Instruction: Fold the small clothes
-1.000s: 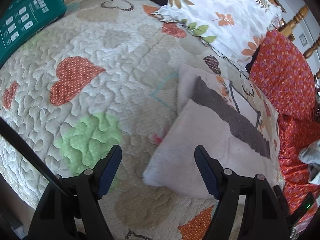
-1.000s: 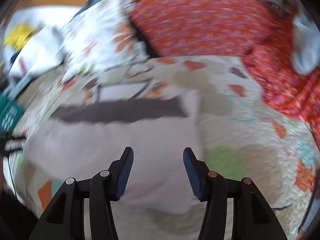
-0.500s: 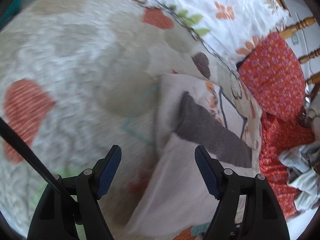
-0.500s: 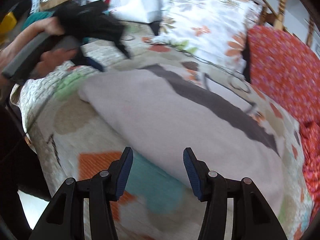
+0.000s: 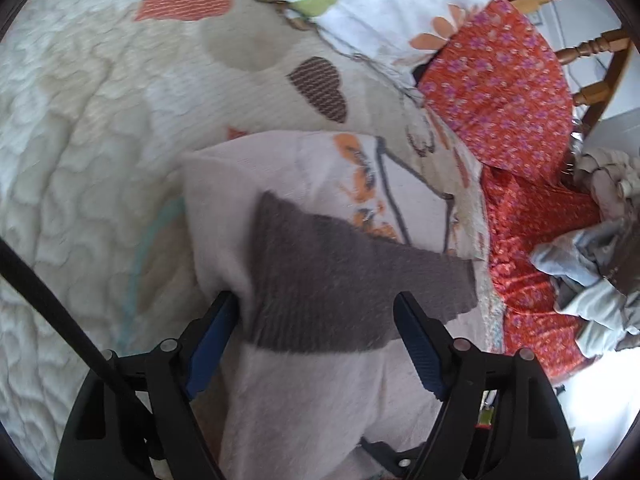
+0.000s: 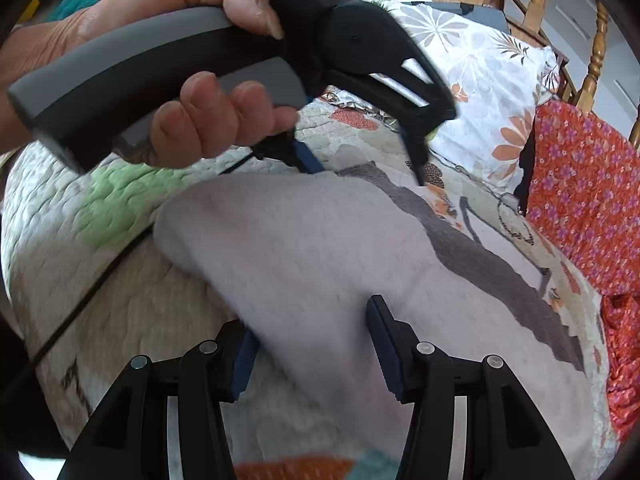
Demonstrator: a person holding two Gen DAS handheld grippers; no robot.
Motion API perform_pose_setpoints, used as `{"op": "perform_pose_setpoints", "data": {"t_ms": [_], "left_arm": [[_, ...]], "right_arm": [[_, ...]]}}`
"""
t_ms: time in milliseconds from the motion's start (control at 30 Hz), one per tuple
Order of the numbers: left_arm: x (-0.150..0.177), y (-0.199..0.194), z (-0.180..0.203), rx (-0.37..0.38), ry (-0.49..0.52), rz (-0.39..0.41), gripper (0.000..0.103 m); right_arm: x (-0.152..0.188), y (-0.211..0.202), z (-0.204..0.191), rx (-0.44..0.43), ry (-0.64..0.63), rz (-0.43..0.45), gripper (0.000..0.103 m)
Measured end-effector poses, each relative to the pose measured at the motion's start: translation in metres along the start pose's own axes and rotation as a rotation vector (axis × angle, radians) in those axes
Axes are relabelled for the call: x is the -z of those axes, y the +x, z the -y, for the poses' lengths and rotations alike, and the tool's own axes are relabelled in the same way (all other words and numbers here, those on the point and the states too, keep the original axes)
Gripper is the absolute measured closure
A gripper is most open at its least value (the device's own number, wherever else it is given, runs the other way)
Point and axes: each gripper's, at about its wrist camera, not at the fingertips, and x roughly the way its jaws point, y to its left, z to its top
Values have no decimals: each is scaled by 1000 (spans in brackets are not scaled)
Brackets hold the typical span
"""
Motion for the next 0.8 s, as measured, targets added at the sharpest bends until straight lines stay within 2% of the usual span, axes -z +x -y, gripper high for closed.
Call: {"op": "perform_pose_setpoints", "data": {"t_ms": [33, 67, 100, 133, 167, 233, 333, 433, 533, 633, 733, 800], "left_arm": [[-1, 0, 0, 1, -3, 3, 25], [-2, 0, 0, 6, -6, 5, 36], [-2, 2, 0, -10, -5, -7, 63], [-3, 2, -1, -28, -5, -14, 77], [-2, 4, -1, -43, -8, -21, 86], [1, 1, 1, -60, -7, -1, 87], [6, -11, 14, -55, 5, 42, 89], [12, -19, 39, -11, 1, 71, 90], [17, -10, 89, 3, 56, 62, 90], [17, 16, 167, 6, 185, 36, 90], [21, 51, 235, 33, 284, -9, 89], [31, 69, 266, 65, 318, -40, 82]], "right_arm": [[-3, 2, -1, 1, 6, -1, 47], [-5, 3, -3, 2, 11, -1, 49], [-8, 3, -4, -1, 13, -1, 54], [-10, 5, -5, -5, 12, -1, 63], [-12, 5, -7, -12, 5, 0, 68], [-12, 4, -8, -5, -5, 3, 88], [-11, -5, 3, -29, 53, 10, 92], [-9, -23, 22, -39, 100, 25, 93], [-5, -47, 44, -14, 123, 55, 93], [10, -78, 87, 38, 192, 77, 93], [40, -106, 143, 110, 305, 50, 94], [69, -120, 185, 158, 415, -2, 94]]}}
